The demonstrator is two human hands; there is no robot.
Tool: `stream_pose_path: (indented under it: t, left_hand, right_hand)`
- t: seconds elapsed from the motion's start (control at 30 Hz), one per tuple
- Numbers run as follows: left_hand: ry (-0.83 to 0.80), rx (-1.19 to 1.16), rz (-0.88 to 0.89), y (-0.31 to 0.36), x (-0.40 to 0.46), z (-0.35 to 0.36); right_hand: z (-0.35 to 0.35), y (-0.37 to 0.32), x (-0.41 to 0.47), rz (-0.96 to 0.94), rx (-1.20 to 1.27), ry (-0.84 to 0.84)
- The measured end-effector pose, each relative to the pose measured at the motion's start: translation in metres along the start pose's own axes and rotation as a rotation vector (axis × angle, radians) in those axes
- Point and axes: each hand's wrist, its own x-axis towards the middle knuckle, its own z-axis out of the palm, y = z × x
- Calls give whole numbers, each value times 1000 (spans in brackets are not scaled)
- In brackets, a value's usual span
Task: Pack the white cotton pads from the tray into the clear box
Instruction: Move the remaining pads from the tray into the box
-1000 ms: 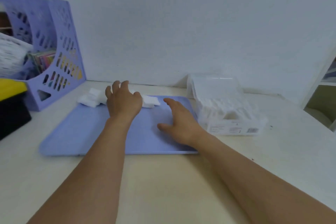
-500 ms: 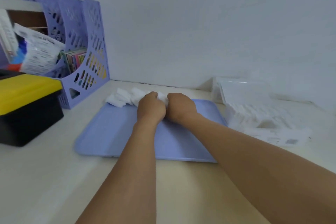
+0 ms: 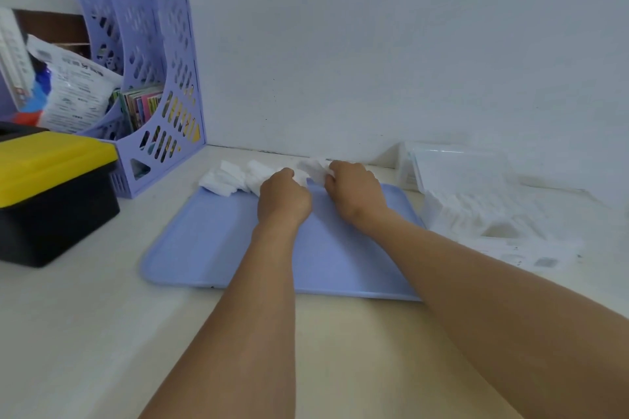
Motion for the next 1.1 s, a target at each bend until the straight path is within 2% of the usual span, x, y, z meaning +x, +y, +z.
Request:
stream_pose_path:
  t: [0.07,0.13,0.2,0.23,0.27,0.33,0.37,0.4,0.47,0.6,0.73,0.87,0.93,1.1]
  left_hand:
    - [4,-9,3,-1,1,1]
    - [101,-17,56,3,2,2]
    - [268,-59,154,20,-5,3]
    - [288,-169,181,31,-11,3]
    - [182,-374,151,48,-21,3]
    - [-301,-887,-1,76,-41,2]
    - [-500,-1038,-45,83,-48,4]
    - [-611,-1094,-46,87,-52,8]
    - [-655,-1103,-14,90,-58,18]
    - [-685,-1062,70,92,-65,31]
    - [-589,-885,145,92,-67,38]
    - [-554,-725,220,95,-77,42]
    - [-563,-722,230,96,-80,44]
    - [-772,-891,143,98,-76,43]
  right_hand:
    - [-13,2,-1,-15,117,66]
    - [-34,5,-6,22,273,139]
    - [-59,9,-15,104,587,119]
    - [-71,13,-22,117,780,73]
    - [-86,18,-32,127,948,23]
    - [-106,27,-51,135,1156,-29]
    - [-114,32,-58,139,1203,-26]
    - [-121,37,-65,142,1223,-21]
    - [-126,49,-74,149,1215,3]
    - [-127,70,-78,146,1039,85]
    - [-130,76,-80,176,885,81]
    - [-130,77,-87,187,909,98]
    - [-130,79,-88,172,927,117]
    - [-136,97,-87,229,1143,105]
